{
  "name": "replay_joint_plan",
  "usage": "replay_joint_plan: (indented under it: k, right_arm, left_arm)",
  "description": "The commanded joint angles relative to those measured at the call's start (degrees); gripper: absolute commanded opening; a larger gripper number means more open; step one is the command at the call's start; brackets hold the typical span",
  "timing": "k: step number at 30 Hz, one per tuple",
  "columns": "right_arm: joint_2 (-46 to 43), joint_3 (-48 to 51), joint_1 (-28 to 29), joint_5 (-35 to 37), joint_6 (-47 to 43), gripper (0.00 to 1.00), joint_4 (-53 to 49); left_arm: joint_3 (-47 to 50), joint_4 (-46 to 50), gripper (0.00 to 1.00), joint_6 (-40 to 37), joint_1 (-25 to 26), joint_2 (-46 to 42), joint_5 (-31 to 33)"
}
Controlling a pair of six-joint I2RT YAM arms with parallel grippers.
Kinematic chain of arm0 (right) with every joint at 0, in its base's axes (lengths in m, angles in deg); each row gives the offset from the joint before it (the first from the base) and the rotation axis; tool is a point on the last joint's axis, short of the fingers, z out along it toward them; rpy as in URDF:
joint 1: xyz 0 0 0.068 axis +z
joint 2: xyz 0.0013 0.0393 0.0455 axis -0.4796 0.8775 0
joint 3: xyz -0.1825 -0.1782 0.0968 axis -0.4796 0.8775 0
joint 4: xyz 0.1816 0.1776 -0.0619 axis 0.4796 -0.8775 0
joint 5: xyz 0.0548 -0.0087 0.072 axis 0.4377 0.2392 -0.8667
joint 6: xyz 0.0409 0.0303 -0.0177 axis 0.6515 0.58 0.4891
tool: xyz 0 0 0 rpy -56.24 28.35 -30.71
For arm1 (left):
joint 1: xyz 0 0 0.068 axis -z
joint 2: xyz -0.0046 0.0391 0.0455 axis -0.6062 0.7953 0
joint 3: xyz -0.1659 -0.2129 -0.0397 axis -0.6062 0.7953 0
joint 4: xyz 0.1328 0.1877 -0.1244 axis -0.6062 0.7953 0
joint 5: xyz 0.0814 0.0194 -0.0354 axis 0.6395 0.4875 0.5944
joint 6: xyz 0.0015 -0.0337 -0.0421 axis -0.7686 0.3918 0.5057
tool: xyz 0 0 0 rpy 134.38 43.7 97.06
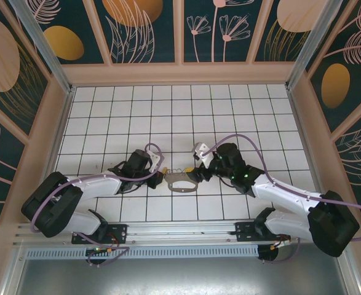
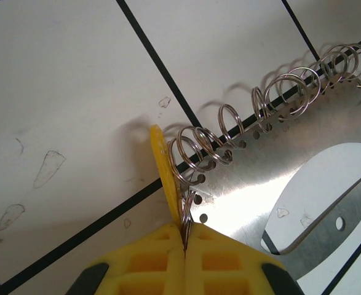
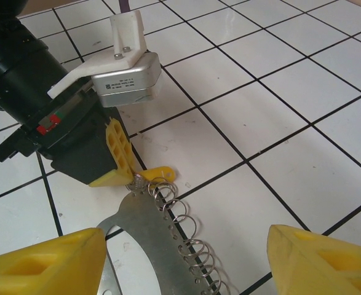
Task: Put the keys on the keyring
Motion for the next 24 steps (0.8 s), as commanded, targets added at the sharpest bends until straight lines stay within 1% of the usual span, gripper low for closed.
replay_joint_plan:
  k: [1, 4, 11, 16, 20, 24]
  right_arm:
    - [-1.8, 1.1, -0.4, -0.8, 0.4, 0.69, 1.7]
    - [-2.0, 1.4, -0.5, -0.8, 0.7, 0.69, 2.1]
    - [-1.8, 2.2, -0.5, -0.9, 2.2, 0.69, 4.2]
    - [-2.1, 3.2, -0.5, -0.8, 3.2, 0.69, 5.5]
    - [-3.8, 4.4, -0.5, -1.4, 2.9, 0.68, 6.3]
    - [-8.3, 7.3, -0.4, -3.8, 1.8, 0.68, 10.0]
  left_arm:
    - [-0.4, 0.4, 0.00, -0.3, -0.4, -0.8, -0.9]
    - [-0.6, 1.8, 0.00, -0.3, -0.4, -2.7, -1.6]
    - [-4.9, 8.0, 0.00, -3.5, -0.3, -12.0, -3.7]
    - [-10.2, 13.5, 0.00, -7.3, -0.3, -13.3, -5.9]
    - [-14.5, 18.7, 0.00, -13.1, -0.3, -14.5, -8.5]
    - [-18.4, 24.6, 0.00, -19.8, -0.1, -15.9, -12.1]
